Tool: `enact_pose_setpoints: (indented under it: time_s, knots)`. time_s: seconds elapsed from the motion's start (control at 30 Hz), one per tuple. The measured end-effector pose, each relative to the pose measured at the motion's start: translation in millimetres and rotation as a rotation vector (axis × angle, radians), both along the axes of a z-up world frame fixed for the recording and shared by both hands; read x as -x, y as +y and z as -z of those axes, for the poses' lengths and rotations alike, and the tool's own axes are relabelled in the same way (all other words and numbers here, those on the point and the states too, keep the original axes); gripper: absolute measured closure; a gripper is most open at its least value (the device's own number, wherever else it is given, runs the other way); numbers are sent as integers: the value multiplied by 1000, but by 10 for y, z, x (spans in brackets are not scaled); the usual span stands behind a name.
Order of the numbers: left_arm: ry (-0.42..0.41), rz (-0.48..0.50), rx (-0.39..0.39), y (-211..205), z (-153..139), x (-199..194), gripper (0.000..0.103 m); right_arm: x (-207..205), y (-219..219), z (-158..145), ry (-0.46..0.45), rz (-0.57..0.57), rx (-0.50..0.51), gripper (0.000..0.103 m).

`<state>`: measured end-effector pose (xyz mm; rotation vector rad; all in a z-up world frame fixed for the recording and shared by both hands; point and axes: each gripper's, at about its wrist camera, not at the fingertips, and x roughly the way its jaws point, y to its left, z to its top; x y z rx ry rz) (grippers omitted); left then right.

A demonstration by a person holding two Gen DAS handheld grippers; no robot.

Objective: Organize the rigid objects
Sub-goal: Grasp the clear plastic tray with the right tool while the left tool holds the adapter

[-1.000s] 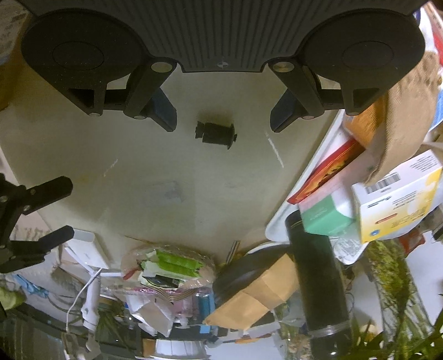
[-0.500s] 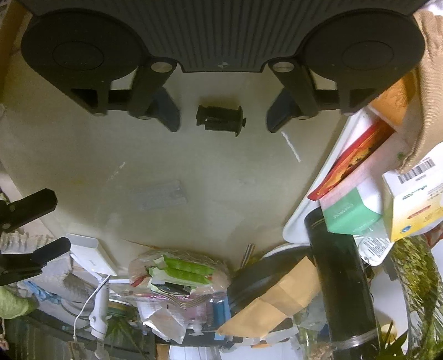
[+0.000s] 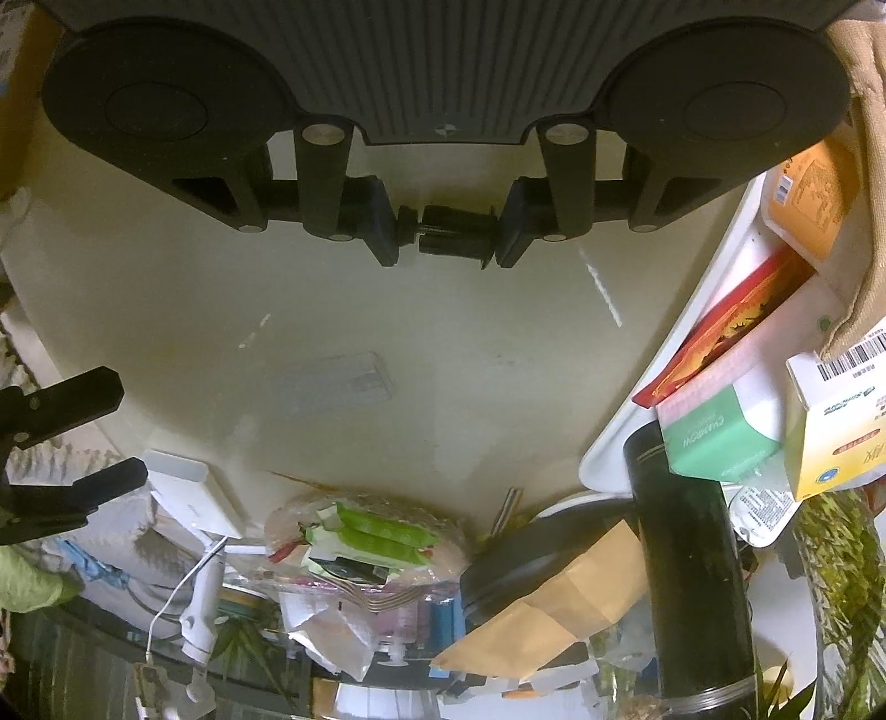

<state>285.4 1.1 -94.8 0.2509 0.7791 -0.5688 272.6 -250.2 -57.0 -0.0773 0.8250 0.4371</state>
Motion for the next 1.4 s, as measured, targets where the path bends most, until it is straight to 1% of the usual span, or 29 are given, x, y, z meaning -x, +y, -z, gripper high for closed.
enact_pose_setpoints:
  time_s: [0.37, 0.53, 0.67, 0.87, 0.97, 1.27, 1.4]
  knots:
    - [24, -37, 31, 15, -21, -6, 65, -14, 12, 14, 1, 0, 2, 0]
    - [13, -51, 48, 9, -91, 31, 65, -67, 73, 68, 11, 6, 13, 0]
    - [2, -62, 60, 8, -170, 64, 65, -145, 131, 121, 24, 8, 14, 0]
    - [-11, -105, 34, 9, -248, 103, 65, -260, 247, 203, 33, 5, 27, 0]
    - [-11, -116, 36, 30, -276, 119, 65, -330, 311, 259, 42, 5, 36, 0]
    - [-5, -126, 51, 107, -330, 154, 65, -552, 463, 433, 63, 10, 44, 0]
    - [-2, -121, 54, 129, -336, 160, 65, -660, 506, 522, 61, 21, 70, 0]
